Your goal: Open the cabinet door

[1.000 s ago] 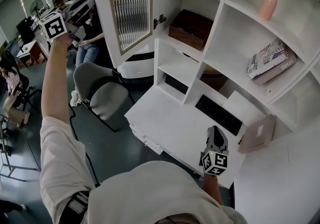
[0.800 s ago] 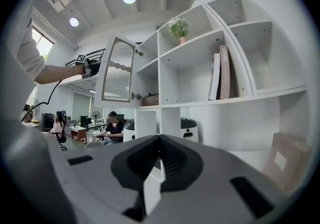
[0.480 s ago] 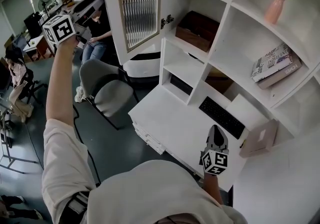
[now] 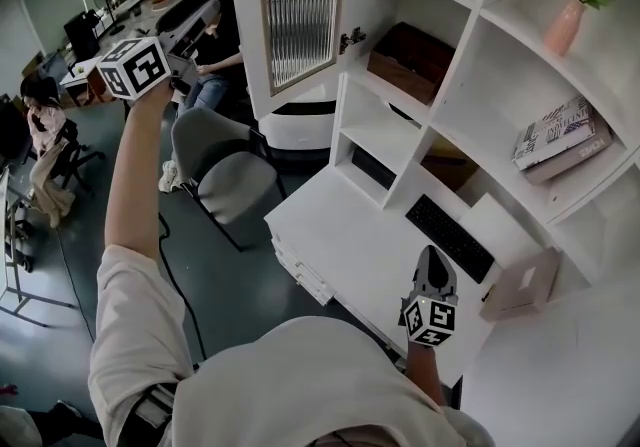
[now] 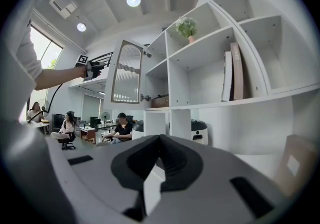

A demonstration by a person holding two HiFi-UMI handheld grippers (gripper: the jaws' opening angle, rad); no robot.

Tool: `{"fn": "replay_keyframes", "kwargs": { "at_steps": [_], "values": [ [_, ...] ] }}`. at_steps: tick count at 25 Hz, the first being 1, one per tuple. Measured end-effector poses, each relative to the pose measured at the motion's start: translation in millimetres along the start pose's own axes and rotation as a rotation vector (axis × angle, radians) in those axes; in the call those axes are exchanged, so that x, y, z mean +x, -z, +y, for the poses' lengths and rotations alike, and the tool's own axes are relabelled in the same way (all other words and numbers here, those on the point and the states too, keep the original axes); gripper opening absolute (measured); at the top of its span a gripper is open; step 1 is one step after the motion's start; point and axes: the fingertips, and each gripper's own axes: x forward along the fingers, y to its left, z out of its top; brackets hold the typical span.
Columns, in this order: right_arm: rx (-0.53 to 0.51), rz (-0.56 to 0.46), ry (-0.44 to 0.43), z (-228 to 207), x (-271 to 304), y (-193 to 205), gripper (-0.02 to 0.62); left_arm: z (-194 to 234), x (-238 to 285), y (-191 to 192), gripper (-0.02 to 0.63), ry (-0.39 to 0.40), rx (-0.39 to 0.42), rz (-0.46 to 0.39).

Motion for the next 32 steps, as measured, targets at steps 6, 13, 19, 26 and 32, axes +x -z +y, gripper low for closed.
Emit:
{"fn": "replay_keyframes", "kwargs": {
  "at_steps": [6,13,19,26,32],
  "values": [
    [-0.028,-0.02,-0.04,12,6,-10,0.003,-15,-29,11,0.242,-0.048,0.028,0.01],
    [-0.05,-0.047,-0.087,25,12,-23,0.005,-24,-63,34,0.247,-0.112,0.011,0.026],
    [-0.063,-0.059,-0.121,35,16,-29,0.003,-38,-100,54,0.249,-0.16,-0.001,0.036],
    [-0.073,-0.065,-0.164,49,20,-32,0.003,-62,-143,83,0.247,-0.216,0.025,0.084],
    [-0.081,-0.069,-0.198,61,24,-35,0.003,-73,-165,107,0.247,-0.241,0.004,0.123]
  ]
}}
